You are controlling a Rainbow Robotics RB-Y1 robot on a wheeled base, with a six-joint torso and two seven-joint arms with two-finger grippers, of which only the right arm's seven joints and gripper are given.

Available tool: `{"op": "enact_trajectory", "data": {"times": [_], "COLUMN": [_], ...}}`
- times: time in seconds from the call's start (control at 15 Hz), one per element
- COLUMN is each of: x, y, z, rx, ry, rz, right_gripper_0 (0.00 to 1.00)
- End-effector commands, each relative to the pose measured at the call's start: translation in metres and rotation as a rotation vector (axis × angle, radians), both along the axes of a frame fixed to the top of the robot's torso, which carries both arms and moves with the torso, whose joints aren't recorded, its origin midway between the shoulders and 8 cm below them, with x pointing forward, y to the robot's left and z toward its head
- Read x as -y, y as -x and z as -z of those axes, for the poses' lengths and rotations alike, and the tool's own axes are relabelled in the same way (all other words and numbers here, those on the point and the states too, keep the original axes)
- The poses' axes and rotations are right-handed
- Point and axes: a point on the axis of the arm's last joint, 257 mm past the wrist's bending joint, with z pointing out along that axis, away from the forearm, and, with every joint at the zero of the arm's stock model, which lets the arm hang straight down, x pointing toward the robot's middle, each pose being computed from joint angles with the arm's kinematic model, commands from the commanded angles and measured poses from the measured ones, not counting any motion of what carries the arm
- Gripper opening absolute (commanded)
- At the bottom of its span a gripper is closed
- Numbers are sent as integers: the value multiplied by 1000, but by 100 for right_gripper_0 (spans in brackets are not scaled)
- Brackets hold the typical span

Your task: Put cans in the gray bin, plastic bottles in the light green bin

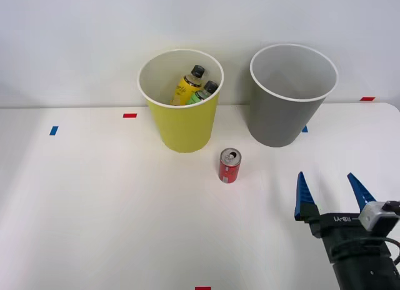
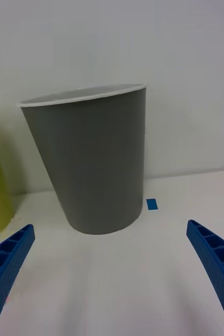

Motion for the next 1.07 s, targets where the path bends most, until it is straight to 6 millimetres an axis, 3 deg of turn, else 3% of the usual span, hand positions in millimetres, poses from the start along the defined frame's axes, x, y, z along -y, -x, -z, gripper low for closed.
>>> {"op": "enact_trajectory", "data": {"times": [0.07,0.67,1.07], "x": [2,7,-2], "y": [-12,-5,2], "z": [13,25,32], "rx": [56,29,15], "ry": [15,97,82], "rz": [26,11,0], "right_gripper_0": [100,100,100]}}
